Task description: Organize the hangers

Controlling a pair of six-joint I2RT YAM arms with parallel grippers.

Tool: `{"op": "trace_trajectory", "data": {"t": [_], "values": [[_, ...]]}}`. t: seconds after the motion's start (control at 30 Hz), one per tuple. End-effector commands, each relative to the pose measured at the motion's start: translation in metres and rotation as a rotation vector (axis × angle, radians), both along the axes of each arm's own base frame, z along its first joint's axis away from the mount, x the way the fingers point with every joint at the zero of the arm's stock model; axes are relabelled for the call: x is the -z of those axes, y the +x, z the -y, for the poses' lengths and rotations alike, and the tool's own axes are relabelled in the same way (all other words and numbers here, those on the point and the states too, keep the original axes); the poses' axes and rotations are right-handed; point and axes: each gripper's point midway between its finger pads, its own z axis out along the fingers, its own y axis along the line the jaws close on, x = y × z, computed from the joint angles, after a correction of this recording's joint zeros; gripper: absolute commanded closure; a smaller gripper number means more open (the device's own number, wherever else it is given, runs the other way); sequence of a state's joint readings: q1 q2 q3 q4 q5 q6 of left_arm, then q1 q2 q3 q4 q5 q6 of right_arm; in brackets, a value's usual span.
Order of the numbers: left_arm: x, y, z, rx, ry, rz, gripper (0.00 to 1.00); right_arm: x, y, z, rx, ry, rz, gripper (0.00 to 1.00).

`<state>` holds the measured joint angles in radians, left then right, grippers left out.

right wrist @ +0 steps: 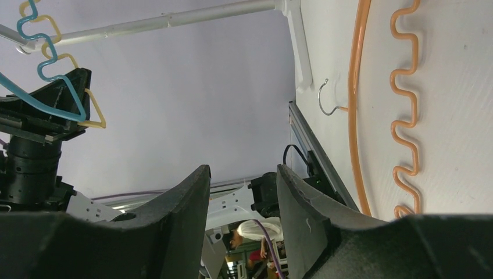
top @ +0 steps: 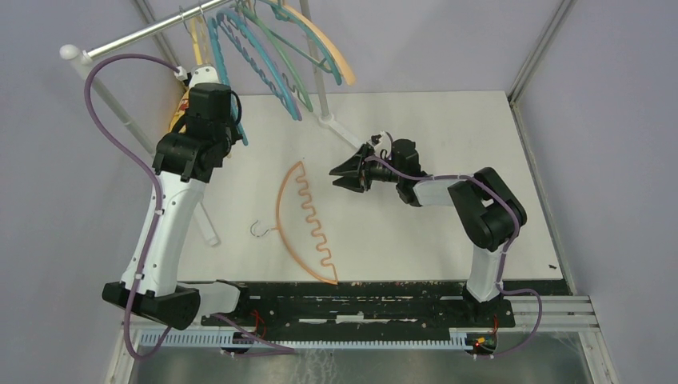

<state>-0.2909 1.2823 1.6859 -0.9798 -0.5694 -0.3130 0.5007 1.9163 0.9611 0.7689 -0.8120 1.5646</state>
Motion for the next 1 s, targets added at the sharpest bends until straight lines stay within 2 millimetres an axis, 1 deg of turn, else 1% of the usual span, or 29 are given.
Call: {"op": "trace_trajectory", "data": {"t": [0.0,0.17,0.27,0.37,0.6,0.73,0.83,0.97], "values": [[-0.036,0.014,-0.001,0.004,-0.042,0.149,0.97,-0.025,-0.008,0.005,-0.028,0.021,0.104,0.46],[-0.039,0.019,-0.010,-0.003,-0.049,0.144,0.97,-0.018,-0.008,0.005,-0.025,0.010,0.091,0.46],[-0.034,0.025,-0.014,0.000,-0.060,0.123,0.97,-0.016,-0.010,0.006,-0.026,0.011,0.085,0.46],[-0.025,0.033,-0.012,0.021,-0.068,0.096,0.97,-0.016,-0.009,0.007,-0.025,0.010,0.087,0.47],[-0.021,0.048,0.007,0.099,-0.112,0.084,0.97,-0.010,-0.008,0.006,-0.023,0.011,0.073,0.47],[-0.025,0.057,0.018,0.146,-0.150,0.094,0.97,-0.008,-0.006,0.006,-0.021,0.017,0.072,0.47],[-0.025,0.066,0.030,0.191,-0.173,0.090,0.97,-0.007,-0.005,0.006,-0.021,0.025,0.071,0.47],[-0.021,0.081,0.053,0.285,-0.199,0.077,0.97,-0.004,-0.003,0.008,-0.019,0.031,0.064,0.47]]}}
